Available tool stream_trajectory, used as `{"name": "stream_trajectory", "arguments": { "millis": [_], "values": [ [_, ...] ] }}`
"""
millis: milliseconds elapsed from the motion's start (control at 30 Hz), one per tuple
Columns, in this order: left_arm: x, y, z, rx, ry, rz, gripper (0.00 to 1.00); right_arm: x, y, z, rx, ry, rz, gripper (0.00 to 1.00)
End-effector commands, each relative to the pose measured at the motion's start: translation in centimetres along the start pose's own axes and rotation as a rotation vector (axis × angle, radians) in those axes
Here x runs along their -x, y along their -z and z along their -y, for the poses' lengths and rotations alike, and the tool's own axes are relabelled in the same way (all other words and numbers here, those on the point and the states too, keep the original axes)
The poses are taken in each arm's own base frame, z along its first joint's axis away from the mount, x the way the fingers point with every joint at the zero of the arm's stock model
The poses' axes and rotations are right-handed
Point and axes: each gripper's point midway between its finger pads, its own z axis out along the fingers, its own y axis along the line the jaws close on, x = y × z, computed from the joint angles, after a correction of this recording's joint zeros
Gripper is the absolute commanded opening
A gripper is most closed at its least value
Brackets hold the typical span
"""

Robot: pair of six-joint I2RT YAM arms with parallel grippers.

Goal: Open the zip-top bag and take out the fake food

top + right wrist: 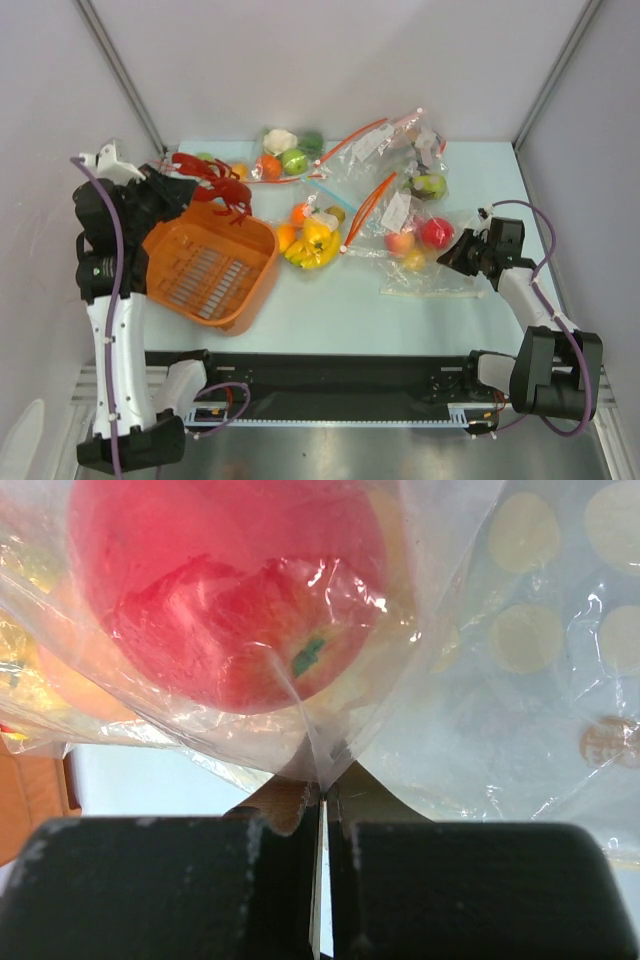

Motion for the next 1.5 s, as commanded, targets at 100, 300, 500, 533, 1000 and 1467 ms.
{"name": "stream_trajectory", "arguments": {
  "millis": [100, 300, 500, 533, 1000, 1467],
  "values": [
    [-0.5, 3.1, -1.8, 0.104, -0.073, 0.039, 0.0, 0.8, 0.1, -0.6, 0.027, 0.014, 0.02, 0.0],
    [1.7, 5.2, -0.4, 0.101, -0.126, 0.15, 0.01, 0.7, 0.0, -0.6, 0.024, 0.017, 0.016, 0.0],
    [4.3, 7.6, 2.0, 0.054, -0.18, 0.273, 0.0, 0.7, -0.2, -0.7, 0.029, 0.019, 0.009, 0.0],
    [4.3, 7.8, 2.3, 0.041, -0.19, 0.28, 0.0, 0.7, -0.2, -0.8, 0.03, 0.021, 0.009, 0.0],
    [1.8, 11.0, -3.9, 0.364, -0.101, 0.314, 0.0, 0.4, -0.6, -0.9, 0.027, 0.03, -0.014, 0.0],
    [-4.8, 6.8, -8.2, 0.413, -0.017, 0.073, 0.71, 0.5, -0.3, -1.1, 0.026, 0.039, -0.009, 0.0]
  ]
}}
